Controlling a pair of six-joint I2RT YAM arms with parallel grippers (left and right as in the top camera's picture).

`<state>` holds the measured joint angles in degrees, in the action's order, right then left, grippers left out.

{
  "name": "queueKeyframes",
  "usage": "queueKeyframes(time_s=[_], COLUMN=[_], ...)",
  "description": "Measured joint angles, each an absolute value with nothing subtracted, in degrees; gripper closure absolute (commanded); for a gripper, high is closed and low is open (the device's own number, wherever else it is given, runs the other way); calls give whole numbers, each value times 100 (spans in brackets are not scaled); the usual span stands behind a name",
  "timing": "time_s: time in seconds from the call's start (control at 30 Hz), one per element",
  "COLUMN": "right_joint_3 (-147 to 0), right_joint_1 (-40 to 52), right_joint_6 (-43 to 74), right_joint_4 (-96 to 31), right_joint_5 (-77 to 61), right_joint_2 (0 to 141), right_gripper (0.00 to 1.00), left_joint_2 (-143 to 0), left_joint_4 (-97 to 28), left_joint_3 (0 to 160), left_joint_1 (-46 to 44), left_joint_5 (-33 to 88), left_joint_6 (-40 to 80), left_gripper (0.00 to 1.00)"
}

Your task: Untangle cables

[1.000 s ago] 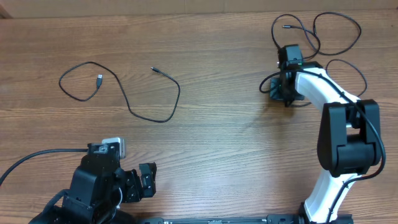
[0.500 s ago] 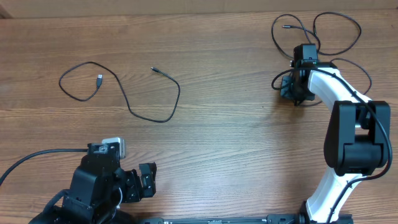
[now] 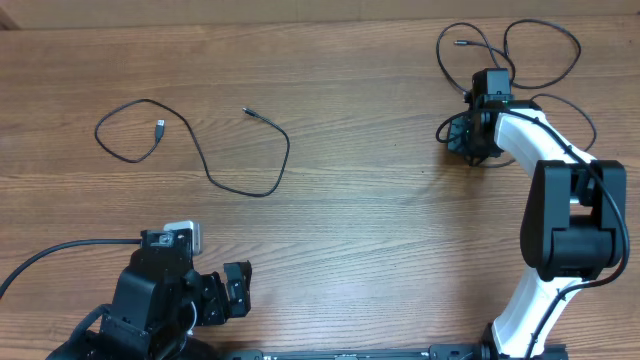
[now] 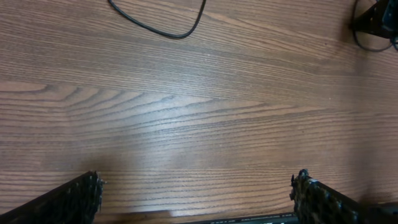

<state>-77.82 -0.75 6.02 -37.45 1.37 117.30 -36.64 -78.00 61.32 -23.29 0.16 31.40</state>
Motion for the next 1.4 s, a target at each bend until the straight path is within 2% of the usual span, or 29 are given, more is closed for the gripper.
queueKeyframes(time_s=[0.17, 0.2, 0.23, 0.27, 0.3, 0.53, 0.77, 1.17, 1.4], right_joint_3=[-7782, -7784, -7795, -7830, -7867, -8265, -8978, -9072, -9072], right_joint_1=[-71, -67, -67, -64, -67, -196, -701, -2322, -2528], right_joint_6=[604, 620, 628, 639, 652, 985, 1120, 1575, 1586], right_joint_4=[-3747, -3754, -3787, -3852, -3931, -4582, -4797, -4650, -4313], right_joint_5=[-43, -84, -110, -134, -145, -154, -158, -148, -152], right_joint_2=[11730, 11730, 11730, 11730, 11730, 11734, 11727, 11725, 11725], right_gripper=[58, 48, 29, 3, 0, 0, 0, 0, 0], left_joint_2=[-3664, -3664, -3664, -3664, -3664, -3664, -3664, -3664, -3664], left_joint_4=[-7791, -7782, -7778, -7778, -7778, -7758, -7758, -7758, -7758], left_joint_3=[6132, 6132, 6132, 6132, 6132, 6132, 6130, 6130, 6130], left_joint_1=[-2329, -2329, -2329, -2329, -2329, -2329, -2329, -2329, -2329], left_joint_5=[16, 16, 16, 16, 16, 16, 16, 16, 16], left_joint_6=[3140, 3140, 3140, 3140, 3140, 3140, 3140, 3140, 3164], left_gripper=[0, 0, 0, 1, 1, 1, 0, 0, 0])
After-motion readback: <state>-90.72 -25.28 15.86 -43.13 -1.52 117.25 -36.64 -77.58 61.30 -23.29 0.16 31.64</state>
